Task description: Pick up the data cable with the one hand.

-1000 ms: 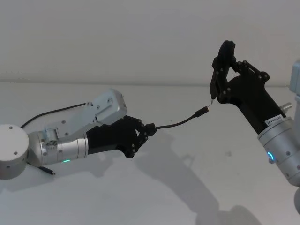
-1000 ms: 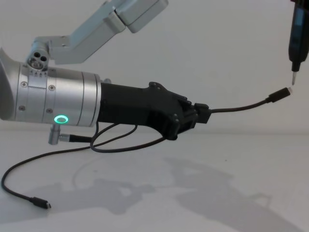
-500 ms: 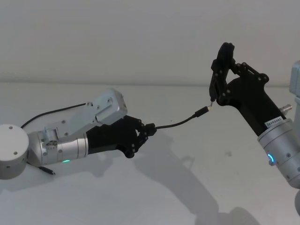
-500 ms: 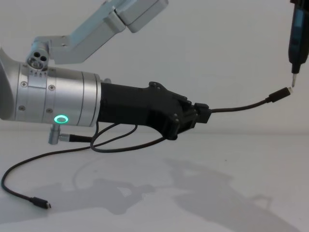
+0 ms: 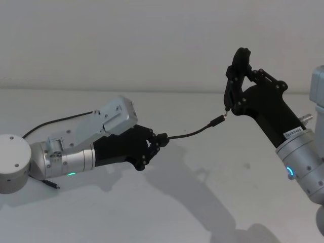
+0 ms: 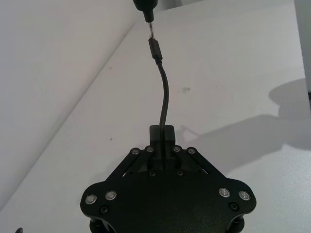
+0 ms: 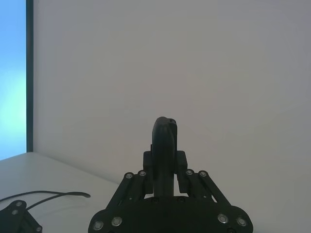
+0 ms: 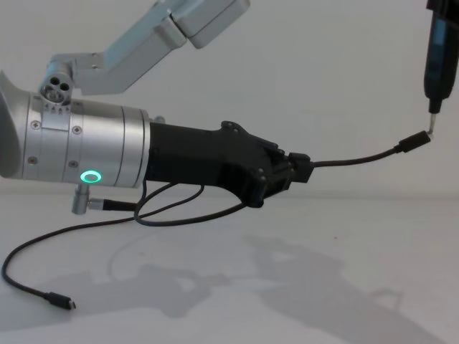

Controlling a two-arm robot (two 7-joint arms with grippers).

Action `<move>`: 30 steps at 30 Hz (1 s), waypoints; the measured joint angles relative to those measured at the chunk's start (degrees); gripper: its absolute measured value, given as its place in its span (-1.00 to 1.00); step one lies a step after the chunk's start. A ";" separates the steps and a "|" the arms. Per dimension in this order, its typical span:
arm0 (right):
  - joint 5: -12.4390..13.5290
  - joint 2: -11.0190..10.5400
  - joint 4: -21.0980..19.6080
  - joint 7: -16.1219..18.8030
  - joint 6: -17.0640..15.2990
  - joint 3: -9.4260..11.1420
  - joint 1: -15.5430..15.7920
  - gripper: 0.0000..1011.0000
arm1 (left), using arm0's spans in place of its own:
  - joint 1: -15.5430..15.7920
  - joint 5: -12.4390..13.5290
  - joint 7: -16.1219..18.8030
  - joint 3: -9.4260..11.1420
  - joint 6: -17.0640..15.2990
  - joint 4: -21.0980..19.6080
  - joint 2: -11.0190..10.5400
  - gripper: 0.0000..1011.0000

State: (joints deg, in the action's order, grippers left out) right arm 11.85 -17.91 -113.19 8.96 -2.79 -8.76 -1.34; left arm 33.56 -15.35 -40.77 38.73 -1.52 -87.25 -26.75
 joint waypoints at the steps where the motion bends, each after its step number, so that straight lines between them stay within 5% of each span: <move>1: 0.00 0.00 0.00 0.00 0.00 0.00 0.00 -0.46 | 0.00 0.00 0.00 0.00 0.00 0.00 0.00 -0.92; 30: -0.47 0.52 0.35 0.54 -0.19 0.31 0.02 -0.46 | 0.00 0.00 0.00 0.00 0.00 0.01 0.00 -0.92</move>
State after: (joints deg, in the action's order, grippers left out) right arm 11.38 -17.39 -112.84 9.50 -2.98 -8.45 -1.32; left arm 33.56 -15.35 -40.76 38.74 -1.53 -87.24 -26.75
